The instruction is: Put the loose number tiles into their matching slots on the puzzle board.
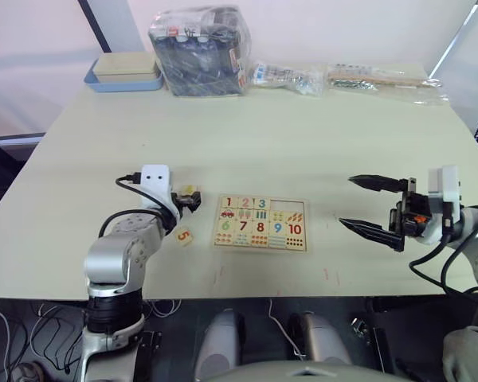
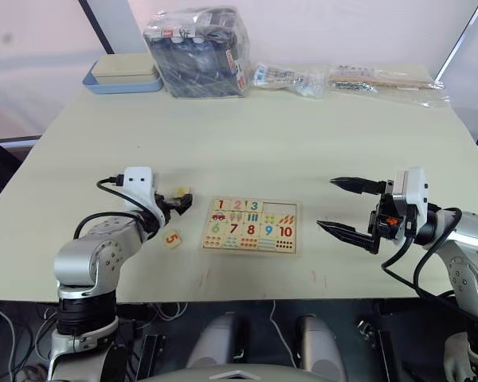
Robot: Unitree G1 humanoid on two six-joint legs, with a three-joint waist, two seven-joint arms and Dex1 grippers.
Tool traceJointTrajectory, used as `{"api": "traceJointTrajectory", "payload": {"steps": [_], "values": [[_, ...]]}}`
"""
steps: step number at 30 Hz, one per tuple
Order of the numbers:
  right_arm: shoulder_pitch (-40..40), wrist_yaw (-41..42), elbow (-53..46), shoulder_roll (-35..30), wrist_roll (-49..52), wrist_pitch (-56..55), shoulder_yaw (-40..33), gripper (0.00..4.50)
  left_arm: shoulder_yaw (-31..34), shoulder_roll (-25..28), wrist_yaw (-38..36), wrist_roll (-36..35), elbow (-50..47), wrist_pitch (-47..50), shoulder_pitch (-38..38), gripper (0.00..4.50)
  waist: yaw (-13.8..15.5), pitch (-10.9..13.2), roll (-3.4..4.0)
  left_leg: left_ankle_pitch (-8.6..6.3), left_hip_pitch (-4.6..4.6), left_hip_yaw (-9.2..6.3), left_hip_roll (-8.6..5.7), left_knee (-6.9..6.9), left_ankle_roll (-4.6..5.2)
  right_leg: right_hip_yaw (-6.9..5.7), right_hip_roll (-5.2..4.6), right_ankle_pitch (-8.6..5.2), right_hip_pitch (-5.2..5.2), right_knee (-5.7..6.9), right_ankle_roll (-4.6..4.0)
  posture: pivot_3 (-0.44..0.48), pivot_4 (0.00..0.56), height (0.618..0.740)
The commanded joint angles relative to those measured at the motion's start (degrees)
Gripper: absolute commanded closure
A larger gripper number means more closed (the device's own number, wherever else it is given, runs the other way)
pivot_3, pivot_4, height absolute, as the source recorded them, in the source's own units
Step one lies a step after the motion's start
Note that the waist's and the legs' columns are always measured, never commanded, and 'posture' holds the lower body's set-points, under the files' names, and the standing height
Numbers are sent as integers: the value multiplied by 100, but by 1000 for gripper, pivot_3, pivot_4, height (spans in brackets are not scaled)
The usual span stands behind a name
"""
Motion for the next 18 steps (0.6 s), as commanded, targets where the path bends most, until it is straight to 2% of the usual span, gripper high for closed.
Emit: {"api": "traceJointTrajectory", "payload": {"steps": [1, 6, 9, 11, 14, 18], "values": [[-94, 25, -60, -72, 45, -45, -62, 66, -108, -94, 25, 93, -65, -116, -109, 0, -1, 0, 0, 0, 0, 0, -2, 0, 0, 3, 0, 0, 0, 0, 0, 0, 150, 740], [-133, 35, -47, -71, 17, -51, -44, 66, -164, -216, 64, 214, 12, -120, -153, 0, -1, 0, 0, 1, 0, -3, -5, 0, 1, 3, -1, 0, 1, 0, 1, 0, 150, 740], [-143, 47, -46, -81, 18, -47, -49, 0, -204, -256, 96, 285, -4, -130, -88, 769, -1, 0, 0, 1, 2, -6, -7, 0, 2, 4, 0, 0, 4, 0, 1, 0, 150, 740], [-143, 52, -41, -85, 18, -45, -51, 0, -207, -281, 93, 316, -34, -130, -48, 1802, 0, 0, 0, 1, 1, -6, -9, 0, 2, 5, -1, 0, 4, 0, 1, 0, 150, 740], [-130, 55, -42, -82, 14, -45, -45, 0, -183, -309, 99, 355, -81, -123, 3, 3040, 0, 0, 0, 1, 0, -6, -10, 0, 2, 6, -1, 0, 4, 0, 1, 0, 150, 740], [-108, 81, -55, -88, 33, -25, -34, 0, -146, -230, 139, 435, -423, -34, 151, 3039, -7, 0, 0, 1, 2, -6, -10, 0, 1, 9, -1, 1, 4, 0, 1, 0, 150, 740]]}}
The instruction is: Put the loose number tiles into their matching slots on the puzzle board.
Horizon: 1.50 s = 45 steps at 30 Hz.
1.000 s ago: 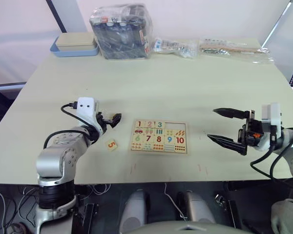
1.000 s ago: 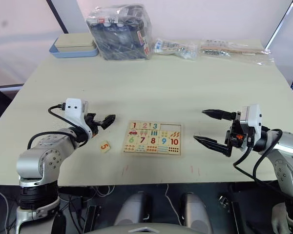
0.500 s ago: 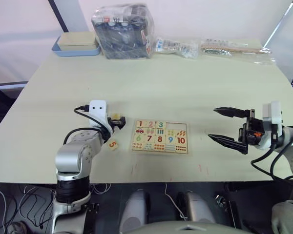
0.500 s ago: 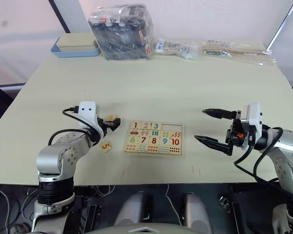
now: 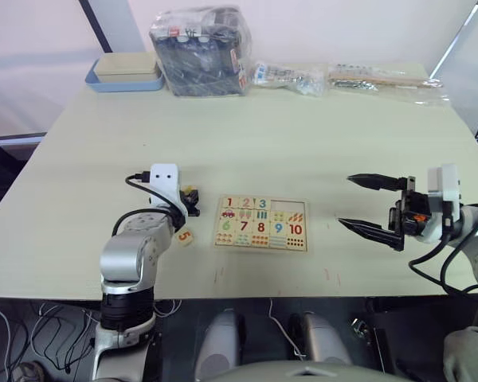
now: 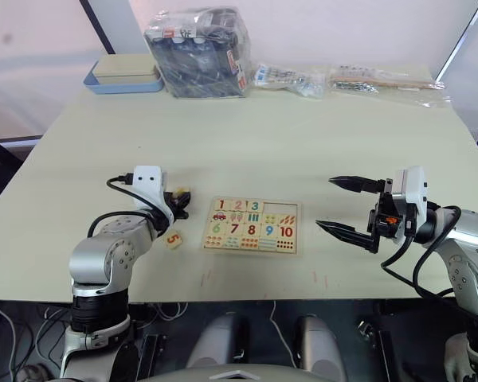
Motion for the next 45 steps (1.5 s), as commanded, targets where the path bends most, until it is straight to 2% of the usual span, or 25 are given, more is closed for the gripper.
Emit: {"api": "traceJointTrajectory", "payload": {"steps": [1, 9, 13, 23, 38, 40, 44, 45], "values": [[-31, 46, -73, -88, 56, -21, -57, 0, 93, 14, 81, 74, -461, 152, 145, 3039, -1, 0, 0, 0, 0, 0, 0, 0, 0, 0, 0, 0, 0, 0, 0, 0, 150, 740], [22, 268, -104, -207, 157, 68, -38, 0, 694, 34, 3, -135, -2206, 777, 1047, 3039, -4, 1, -1, 0, -1, -2, 3, -1, 0, 0, 0, -1, -1, -1, -1, 0, 150, 740], [-36, 382, -77, -243, 194, 154, 35, 0, 983, -143, -87, -254, -3039, 1001, 1805, 3039, -2, 0, -3, 1, 2, -5, -1, 3, 1, 5, 1, -1, 3, 0, -2, 0, 150, 740], [88, 524, -200, -316, 203, 77, -36, 0, 1097, -410, -121, -174, -3616, 868, 3174, 3039, -2, 0, -4, 0, 6, -3, -2, 3, 2, 16, 2, -15, 4, 0, -24, 0, 150, 740], [152, 587, -260, -401, 303, 167, -27, 0, 577, -672, 45, -118, -3983, 846, 3822, 3039, 3, -1, -2, 0, 10, -2, -3, 3, 3, 20, 2, -16, 4, 0, -24, 0, 150, 740], [144, 606, -234, -405, 296, 158, -15, 0, 593, -722, 29, -168, -4005, 774, 3857, 2004, 2, -2, -2, 0, 10, -2, -3, 3, 3, 20, 2, -16, 4, 0, -24, 0, 150, 740], [128, 632, -218, -383, 286, 140, 28, 0, 823, -670, -79, -401, -4008, 443, 3955, 214, 0, -2, -1, 0, 11, -3, -3, 3, 3, 19, 3, -17, 4, 0, -24, 0, 150, 740], [122, 637, -221, -375, 288, 140, 39, 0, 924, -642, -154, -530, -4008, 361, 4002, 62, -2, -2, -1, 0, 12, -5, -3, 3, 3, 20, 5, -17, 3, 0, -24, 0, 150, 740]]}}
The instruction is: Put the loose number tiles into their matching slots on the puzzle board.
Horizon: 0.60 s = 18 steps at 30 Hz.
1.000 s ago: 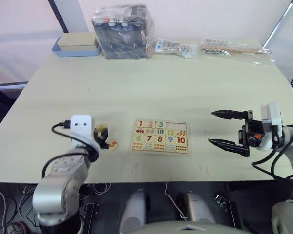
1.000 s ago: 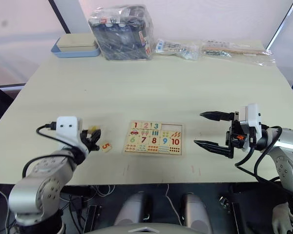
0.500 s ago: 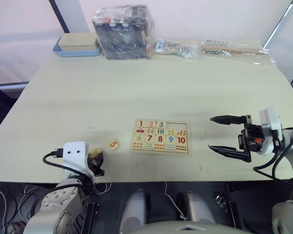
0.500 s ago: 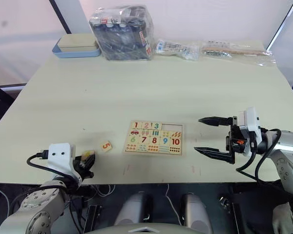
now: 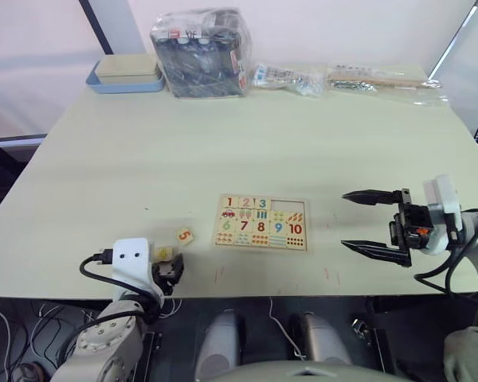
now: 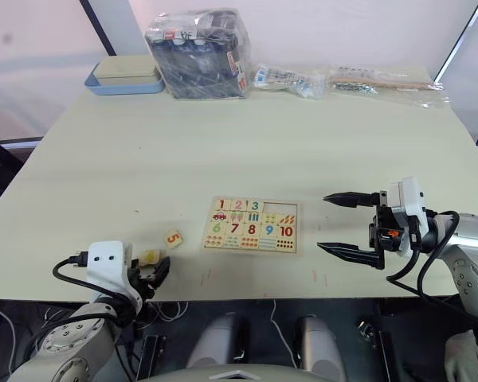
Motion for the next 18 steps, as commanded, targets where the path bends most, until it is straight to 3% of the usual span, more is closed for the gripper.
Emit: {"api": "traceJointTrajectory", "payload": {"steps": [1, 9, 14, 18], "values": [[-78, 48, -118, -44, 79, -66, -68, 0, 336, 100, -152, -318, -271, -256, 186, 62, -2, 0, 0, 0, 0, -1, 1, 0, 0, 0, 2, 0, 0, 0, 0, 0, 150, 740], [-62, 197, -134, 14, 47, -188, 22, 0, 2037, 1803, -2447, -1431, 32, -1318, 1020, 62, 4, 4, -2, -1, -2, -1, 28, -2, -1, 2, 8, -12, -14, -3, 16, 0, 150, 740], [-53, 264, -135, 11, 15, -293, 72, 0, 2665, 2830, -4605, -1861, 1251, -2509, 1331, 62, -4, 8, 10, -2, 0, 7, 36, -1, -3, -3, 1, -14, -16, -6, 19, 0, 150, 740], [68, 277, -224, -22, 12, -366, 19, 0, 2598, 3486, -6150, -1541, 2775, -4078, 1030, 62, 0, 9, 12, -2, -9, 9, 38, -6, -4, -6, 3, -15, -29, -7, 17, 0, 150, 740]]}}
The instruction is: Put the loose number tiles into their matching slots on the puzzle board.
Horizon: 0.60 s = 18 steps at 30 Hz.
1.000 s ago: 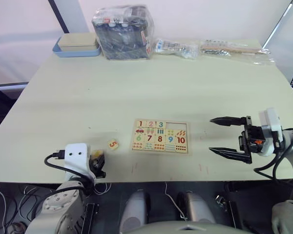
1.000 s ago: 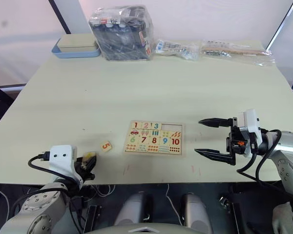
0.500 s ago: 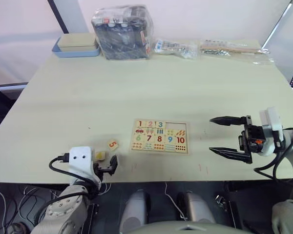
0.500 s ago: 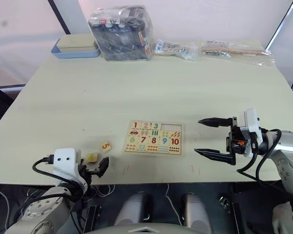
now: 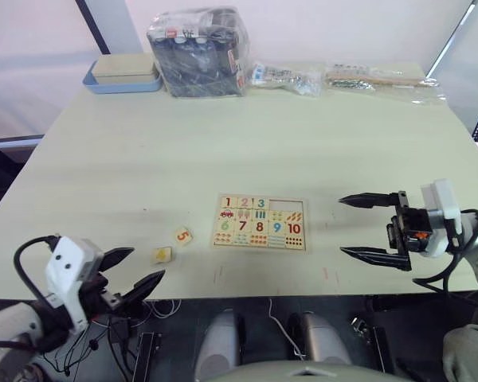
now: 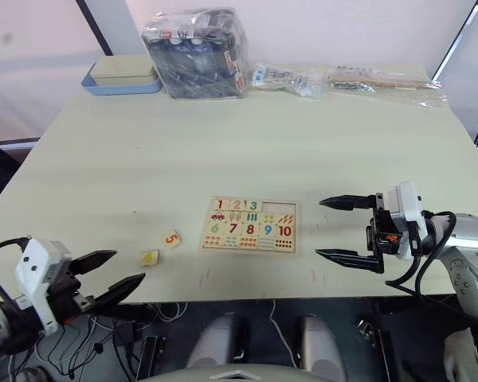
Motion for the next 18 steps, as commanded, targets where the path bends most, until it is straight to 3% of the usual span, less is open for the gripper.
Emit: {"api": "traceJointTrajectory", "payload": {"steps": [1, 9, 18], "values": [[87, 26, -230, -43, 21, -131, -101, 0, -5, 415, -1247, 221, 1139, -1333, -310, 62, 8, 1, 3, 0, -1, 0, 0, -1, 0, 0, 0, 0, -1, 0, -1, 0, 150, 740], [374, -114, -438, -80, -32, -194, -243, 0, -1280, 1476, -2999, 870, 3488, -2944, -1575, 62, 3, 1, 4, -1, -14, 10, 1, -2, 1, -8, -15, 2, -9, -6, -3, 0, 150, 740], [452, -258, -522, -51, -89, -257, -196, 0, -2421, 1484, -3413, 1461, 5124, -4074, -2875, 62, 3, 1, 2, 0, -16, 14, 5, -8, 1, -10, -9, 12, -8, -6, -20, 0, 150, 740]]}}
